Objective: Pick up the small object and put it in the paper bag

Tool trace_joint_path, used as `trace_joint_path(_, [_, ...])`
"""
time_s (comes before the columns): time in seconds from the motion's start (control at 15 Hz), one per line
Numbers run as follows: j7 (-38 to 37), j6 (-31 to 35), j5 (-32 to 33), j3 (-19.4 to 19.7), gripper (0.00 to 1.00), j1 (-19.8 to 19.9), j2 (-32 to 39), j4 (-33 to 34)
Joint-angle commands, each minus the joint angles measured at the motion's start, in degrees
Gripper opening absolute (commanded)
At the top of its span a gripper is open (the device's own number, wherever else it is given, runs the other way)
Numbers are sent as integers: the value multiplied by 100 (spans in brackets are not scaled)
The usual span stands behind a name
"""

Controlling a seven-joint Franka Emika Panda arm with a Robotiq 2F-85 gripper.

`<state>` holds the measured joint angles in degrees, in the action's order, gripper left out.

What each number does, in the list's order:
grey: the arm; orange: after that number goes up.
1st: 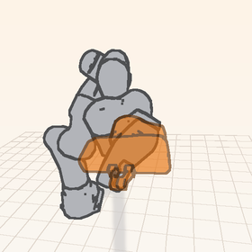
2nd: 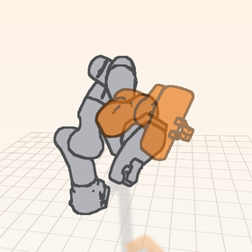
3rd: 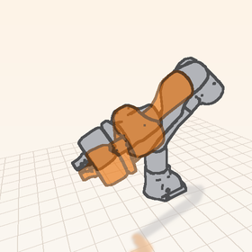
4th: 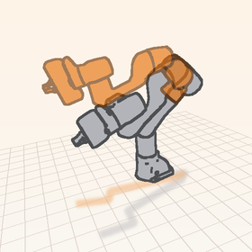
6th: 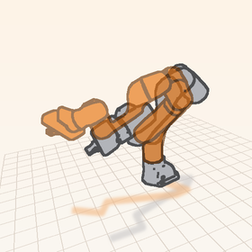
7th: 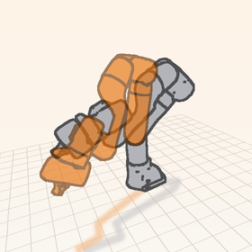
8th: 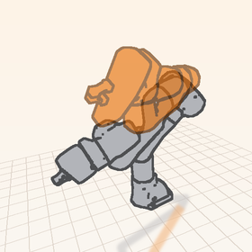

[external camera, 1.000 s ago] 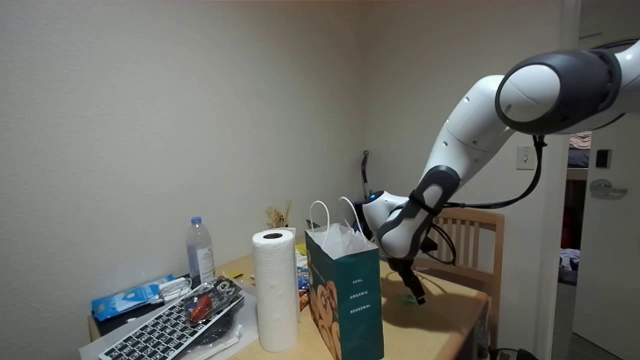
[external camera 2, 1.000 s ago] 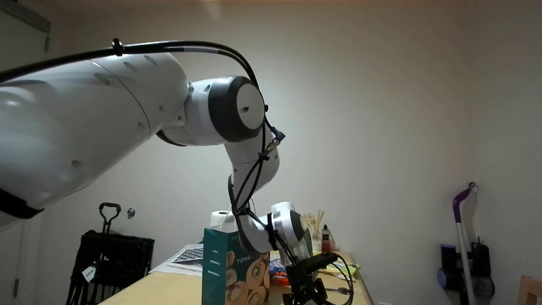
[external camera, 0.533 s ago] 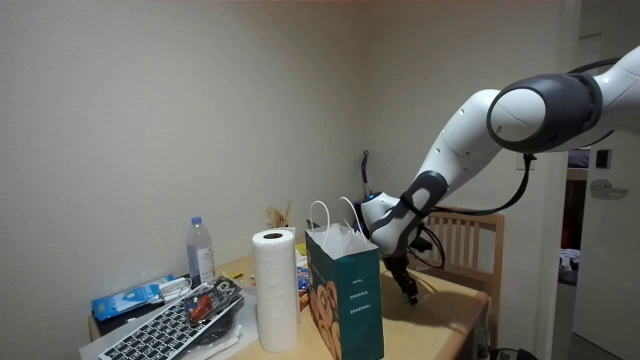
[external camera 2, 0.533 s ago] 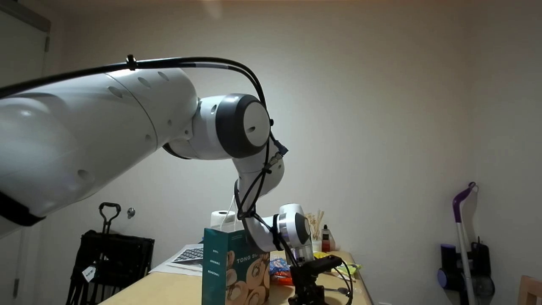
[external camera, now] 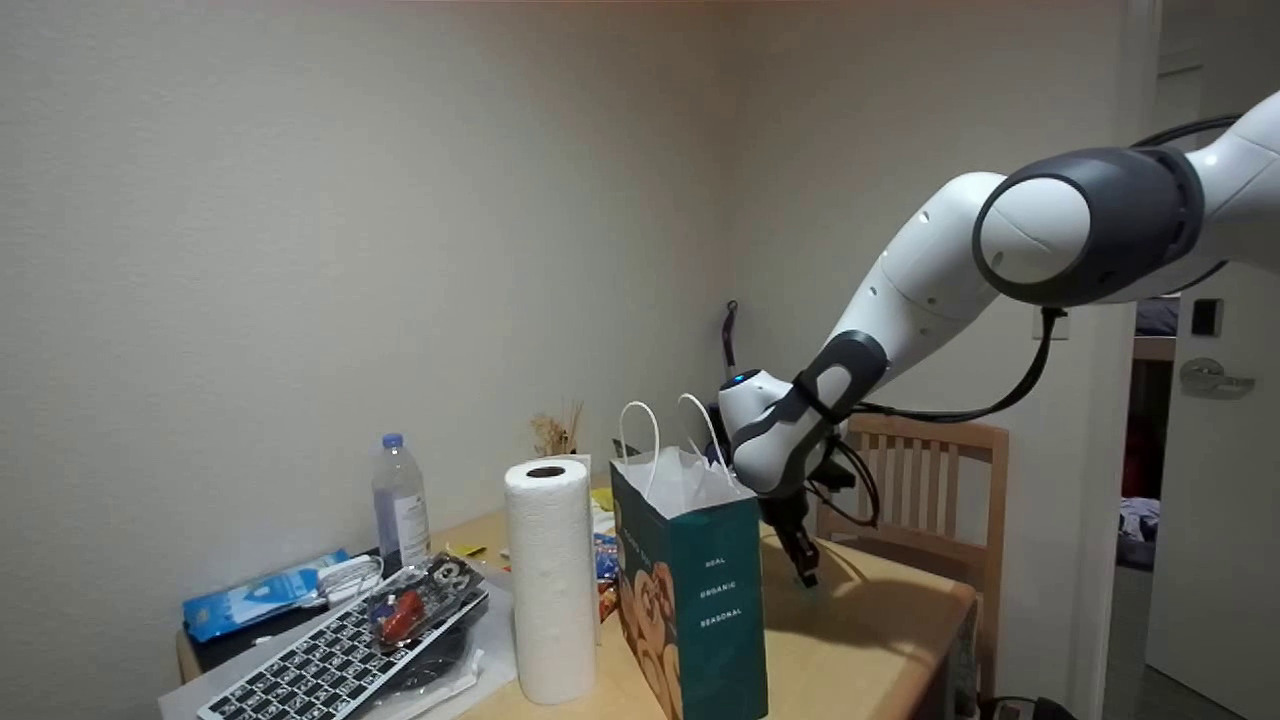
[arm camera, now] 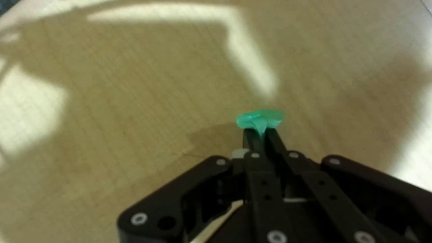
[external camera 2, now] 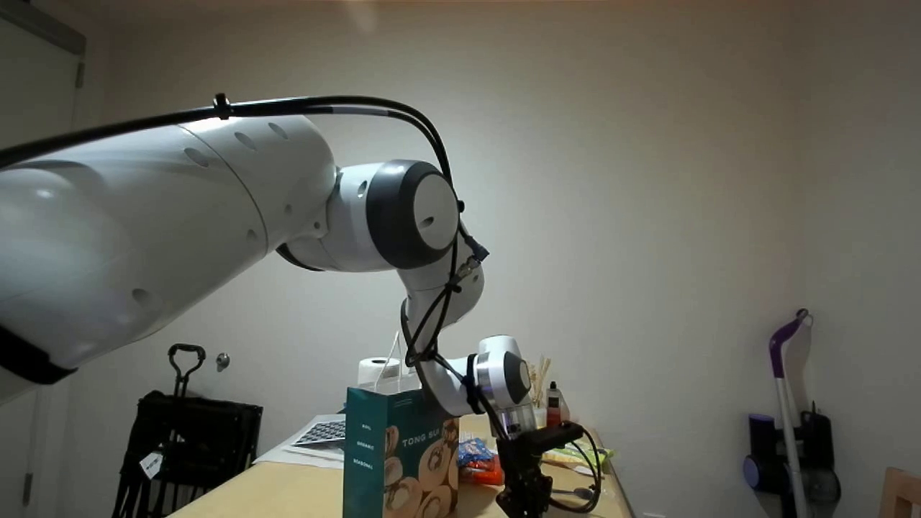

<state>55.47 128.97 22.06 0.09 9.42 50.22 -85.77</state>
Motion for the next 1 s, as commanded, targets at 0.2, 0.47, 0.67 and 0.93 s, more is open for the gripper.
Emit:
trace_joint_path(0.2, [-1355, 654, 216, 352, 7, -558, -1416, -1199])
trace_joint_path(0.47, [-2516, 805, 880, 531, 7, -1174, -2384, -1818])
trace_joint_path(0.67, [-3680, 725, 1765, 562, 8, -1648, -3133, -2283])
trace_joint_path(0.93, [-5048, 633, 2965, 317, 8, -1974, -3929, -2850])
